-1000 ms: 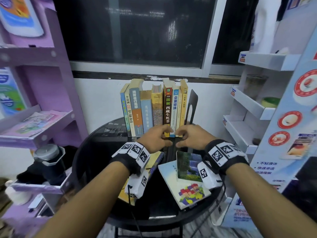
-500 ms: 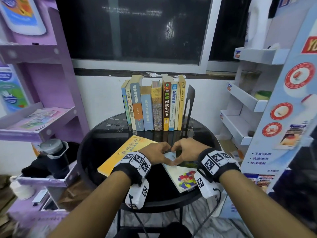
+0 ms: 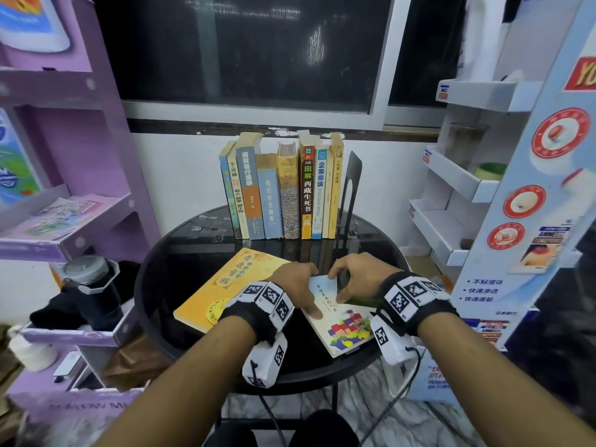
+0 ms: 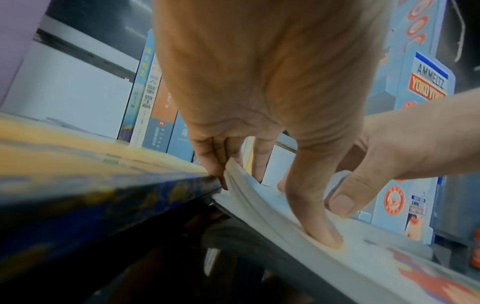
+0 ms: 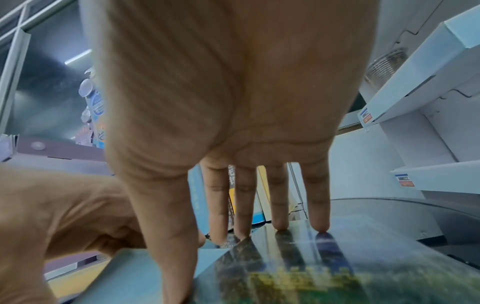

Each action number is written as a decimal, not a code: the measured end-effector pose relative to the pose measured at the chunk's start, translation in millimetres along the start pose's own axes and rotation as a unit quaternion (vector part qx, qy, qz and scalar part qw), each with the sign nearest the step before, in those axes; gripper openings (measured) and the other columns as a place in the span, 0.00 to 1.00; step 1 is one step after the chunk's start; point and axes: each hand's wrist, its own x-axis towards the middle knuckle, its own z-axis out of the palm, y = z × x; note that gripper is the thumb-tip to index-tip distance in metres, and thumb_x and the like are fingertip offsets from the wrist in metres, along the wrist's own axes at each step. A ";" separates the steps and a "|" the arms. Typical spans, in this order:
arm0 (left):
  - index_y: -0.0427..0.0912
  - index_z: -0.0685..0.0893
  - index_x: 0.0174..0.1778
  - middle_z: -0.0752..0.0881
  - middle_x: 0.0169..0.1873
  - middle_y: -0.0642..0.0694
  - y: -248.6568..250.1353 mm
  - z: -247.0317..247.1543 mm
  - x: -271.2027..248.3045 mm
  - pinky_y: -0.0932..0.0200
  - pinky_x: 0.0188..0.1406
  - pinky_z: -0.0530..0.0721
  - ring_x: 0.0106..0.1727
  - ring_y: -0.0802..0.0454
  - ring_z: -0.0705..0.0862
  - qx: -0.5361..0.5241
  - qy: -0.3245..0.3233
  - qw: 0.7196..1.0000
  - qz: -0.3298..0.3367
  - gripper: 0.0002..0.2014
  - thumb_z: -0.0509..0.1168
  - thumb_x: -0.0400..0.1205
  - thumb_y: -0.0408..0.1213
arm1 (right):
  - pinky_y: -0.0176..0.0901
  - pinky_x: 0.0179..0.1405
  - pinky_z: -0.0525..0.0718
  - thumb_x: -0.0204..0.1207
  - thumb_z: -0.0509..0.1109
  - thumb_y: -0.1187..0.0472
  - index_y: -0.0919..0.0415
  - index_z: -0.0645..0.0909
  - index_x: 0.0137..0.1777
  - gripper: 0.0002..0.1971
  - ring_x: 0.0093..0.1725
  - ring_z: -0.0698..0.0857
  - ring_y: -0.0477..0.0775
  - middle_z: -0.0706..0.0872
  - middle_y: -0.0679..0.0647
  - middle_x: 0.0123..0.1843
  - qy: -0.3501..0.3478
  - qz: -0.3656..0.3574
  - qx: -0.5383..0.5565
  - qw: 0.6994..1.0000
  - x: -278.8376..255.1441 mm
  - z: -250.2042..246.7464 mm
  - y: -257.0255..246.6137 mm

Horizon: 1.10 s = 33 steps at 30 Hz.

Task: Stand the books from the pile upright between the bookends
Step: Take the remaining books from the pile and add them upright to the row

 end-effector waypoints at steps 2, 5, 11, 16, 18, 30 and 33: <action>0.42 0.70 0.75 0.79 0.69 0.43 1.7 -1.1 2.8 0.52 0.65 0.78 0.68 0.45 0.78 -0.008 0.007 1.000 -0.006 0.40 0.80 0.69 0.45 | 0.41 0.55 0.81 0.68 0.82 0.59 0.52 0.81 0.67 0.27 0.57 0.80 0.50 0.80 0.51 0.66 -0.004 0.004 0.002 1.000 0.1 -2.9 2.5; 0.41 0.77 0.72 0.81 0.67 0.44 -1.1 -3.1 7.2 0.56 0.61 0.79 0.66 0.46 0.80 -0.058 0.032 0.998 -0.022 0.30 0.77 0.73 0.38 | 0.39 0.54 0.79 0.69 0.81 0.60 0.52 0.80 0.67 0.26 0.56 0.78 0.48 0.81 0.51 0.66 -0.005 0.006 0.010 1.000 -0.3 -5.6 4.7; 0.46 0.88 0.57 0.86 0.60 0.45 -11.1 -8.3 13.2 0.57 0.58 0.81 0.61 0.48 0.83 -0.148 0.058 0.985 -0.062 0.16 0.76 0.74 0.31 | 0.42 0.63 0.77 0.72 0.78 0.58 0.54 0.74 0.74 0.30 0.69 0.77 0.52 0.78 0.51 0.72 0.000 0.010 0.027 1.000 0.0 -4.9 5.5; 0.46 0.89 0.54 0.87 0.57 0.45 -14.6 -25.6 13.9 0.56 0.60 0.81 0.60 0.49 0.82 -0.190 0.099 0.975 -0.061 0.14 0.75 0.74 0.29 | 0.41 0.65 0.75 0.74 0.76 0.51 0.54 0.72 0.75 0.31 0.71 0.76 0.51 0.77 0.51 0.74 0.043 0.013 0.057 0.997 -0.5 -10.7 1.6; 0.45 0.89 0.53 0.87 0.53 0.46 -15.8 -34.0 13.3 0.56 0.57 0.82 0.56 0.50 0.83 -0.213 0.108 0.970 -0.048 0.13 0.75 0.74 0.28 | 0.41 0.66 0.74 0.74 0.75 0.49 0.55 0.71 0.77 0.32 0.72 0.75 0.51 0.77 0.52 0.75 0.055 0.014 0.064 0.996 0.2 -14.2 -0.2; 0.44 0.90 0.50 0.90 0.46 0.46 -19.9 -67.1 2.0 0.57 0.48 0.85 0.49 0.52 0.86 -0.251 0.200 0.945 0.062 0.13 0.73 0.74 0.24 | 0.52 0.56 0.88 0.76 0.75 0.53 0.56 0.73 0.68 0.24 0.52 0.89 0.51 0.90 0.54 0.52 0.110 -0.019 0.205 0.972 6.9 -17.5 -5.7; 0.45 0.90 0.47 0.88 0.42 0.51 -18.7 -69.7 0.0 0.58 0.47 0.86 0.48 0.54 0.86 -0.266 0.228 0.933 0.082 0.12 0.72 0.74 0.24 | 0.56 0.43 0.91 0.76 0.75 0.62 0.55 0.72 0.61 0.18 0.47 0.91 0.55 0.89 0.61 0.51 0.131 -0.042 0.270 0.953 5.5 -22.5 -10.4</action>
